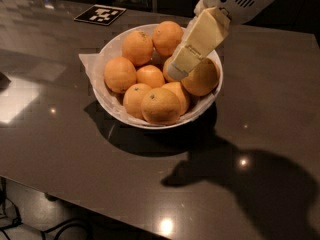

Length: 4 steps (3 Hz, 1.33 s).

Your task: Pick orange from white bowl

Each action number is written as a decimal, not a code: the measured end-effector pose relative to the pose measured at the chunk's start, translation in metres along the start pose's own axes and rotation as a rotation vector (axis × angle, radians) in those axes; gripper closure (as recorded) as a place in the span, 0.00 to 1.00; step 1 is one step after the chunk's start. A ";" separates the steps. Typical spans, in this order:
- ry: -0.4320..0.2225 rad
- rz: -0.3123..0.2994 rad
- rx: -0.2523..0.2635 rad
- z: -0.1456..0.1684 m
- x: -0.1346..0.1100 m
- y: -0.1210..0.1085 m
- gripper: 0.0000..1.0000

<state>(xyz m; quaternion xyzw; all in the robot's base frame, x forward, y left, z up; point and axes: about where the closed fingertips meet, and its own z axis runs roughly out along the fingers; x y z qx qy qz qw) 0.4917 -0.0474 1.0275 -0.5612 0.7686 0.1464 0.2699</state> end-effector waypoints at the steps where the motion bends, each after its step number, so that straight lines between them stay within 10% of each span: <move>1: 0.072 0.091 0.070 -0.007 0.010 -0.010 0.00; 4: 0.287 0.215 0.205 0.007 0.032 -0.034 0.02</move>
Offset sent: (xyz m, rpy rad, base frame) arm 0.0205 -0.0507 -0.0093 -0.2491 0.0593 -0.3973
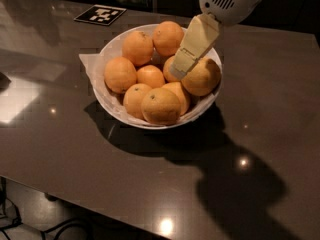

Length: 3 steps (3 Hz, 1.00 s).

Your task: Pick orange from white bowl

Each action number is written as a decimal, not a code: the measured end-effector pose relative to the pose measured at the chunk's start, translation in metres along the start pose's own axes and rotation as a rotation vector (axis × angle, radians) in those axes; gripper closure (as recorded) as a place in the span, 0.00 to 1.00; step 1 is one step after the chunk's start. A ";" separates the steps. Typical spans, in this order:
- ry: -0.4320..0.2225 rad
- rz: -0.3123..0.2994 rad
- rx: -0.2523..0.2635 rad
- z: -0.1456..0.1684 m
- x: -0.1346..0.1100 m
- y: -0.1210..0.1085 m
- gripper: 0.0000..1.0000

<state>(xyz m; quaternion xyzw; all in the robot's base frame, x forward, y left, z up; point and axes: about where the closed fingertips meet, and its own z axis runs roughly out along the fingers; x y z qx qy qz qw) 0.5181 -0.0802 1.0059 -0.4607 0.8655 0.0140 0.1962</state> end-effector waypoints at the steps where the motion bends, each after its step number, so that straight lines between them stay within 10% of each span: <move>1: 0.038 0.006 -0.006 0.014 0.004 0.002 0.07; 3: 0.078 0.028 -0.006 0.029 0.012 0.000 0.17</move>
Offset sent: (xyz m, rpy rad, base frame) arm 0.0008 -0.0034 -0.0433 -0.0696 0.0927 -0.0471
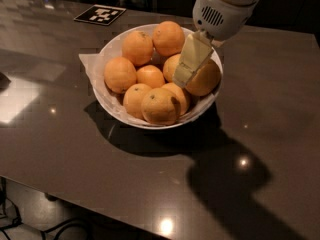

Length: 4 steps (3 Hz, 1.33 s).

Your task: Pick orange from white bowl

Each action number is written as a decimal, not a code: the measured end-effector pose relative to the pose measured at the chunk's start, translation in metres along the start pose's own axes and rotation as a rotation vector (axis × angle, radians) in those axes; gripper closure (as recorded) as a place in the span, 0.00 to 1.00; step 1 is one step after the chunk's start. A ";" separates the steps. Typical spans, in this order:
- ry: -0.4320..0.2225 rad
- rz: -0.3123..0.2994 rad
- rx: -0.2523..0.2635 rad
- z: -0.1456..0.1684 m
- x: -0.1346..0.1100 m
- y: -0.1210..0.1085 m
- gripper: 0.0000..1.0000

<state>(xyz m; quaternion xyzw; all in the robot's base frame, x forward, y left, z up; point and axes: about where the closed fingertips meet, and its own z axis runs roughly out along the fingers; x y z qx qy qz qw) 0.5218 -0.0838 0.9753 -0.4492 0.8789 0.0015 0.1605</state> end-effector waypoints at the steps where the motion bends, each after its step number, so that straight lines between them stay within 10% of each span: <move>1: 0.016 0.004 -0.001 0.008 0.001 -0.007 0.17; 3: 0.065 0.012 -0.031 0.036 0.008 -0.012 0.17; 4: 0.082 0.012 -0.044 0.047 0.015 -0.013 0.34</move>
Offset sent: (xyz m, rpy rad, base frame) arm 0.0182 -0.0102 -0.0386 -0.0470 0.0853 -0.0100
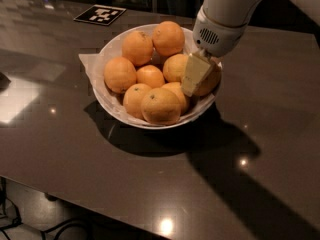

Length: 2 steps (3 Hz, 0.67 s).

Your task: Pick orange from white bowl

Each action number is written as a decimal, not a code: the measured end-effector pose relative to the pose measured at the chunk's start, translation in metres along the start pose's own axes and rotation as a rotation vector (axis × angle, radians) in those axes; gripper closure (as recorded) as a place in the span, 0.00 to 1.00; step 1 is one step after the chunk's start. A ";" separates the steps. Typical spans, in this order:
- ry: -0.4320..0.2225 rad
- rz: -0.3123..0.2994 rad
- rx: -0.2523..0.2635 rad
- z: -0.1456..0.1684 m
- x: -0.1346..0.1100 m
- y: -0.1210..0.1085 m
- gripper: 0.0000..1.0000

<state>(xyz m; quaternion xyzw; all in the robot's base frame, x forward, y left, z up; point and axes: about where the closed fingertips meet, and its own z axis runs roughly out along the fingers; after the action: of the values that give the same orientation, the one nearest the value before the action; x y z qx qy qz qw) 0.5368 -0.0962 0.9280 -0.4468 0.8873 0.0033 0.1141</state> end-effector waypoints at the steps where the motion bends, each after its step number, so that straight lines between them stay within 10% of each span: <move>1: 0.000 0.000 0.000 0.000 0.000 0.000 0.58; 2: 0.000 0.000 0.000 0.000 0.000 0.000 0.81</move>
Offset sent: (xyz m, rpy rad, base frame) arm 0.0000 0.0000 -0.0004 -0.0002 0.0004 0.0001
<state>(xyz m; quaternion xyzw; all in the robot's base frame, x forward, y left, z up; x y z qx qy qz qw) 0.5369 -0.0962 0.9276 -0.4469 0.8873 0.0034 0.1140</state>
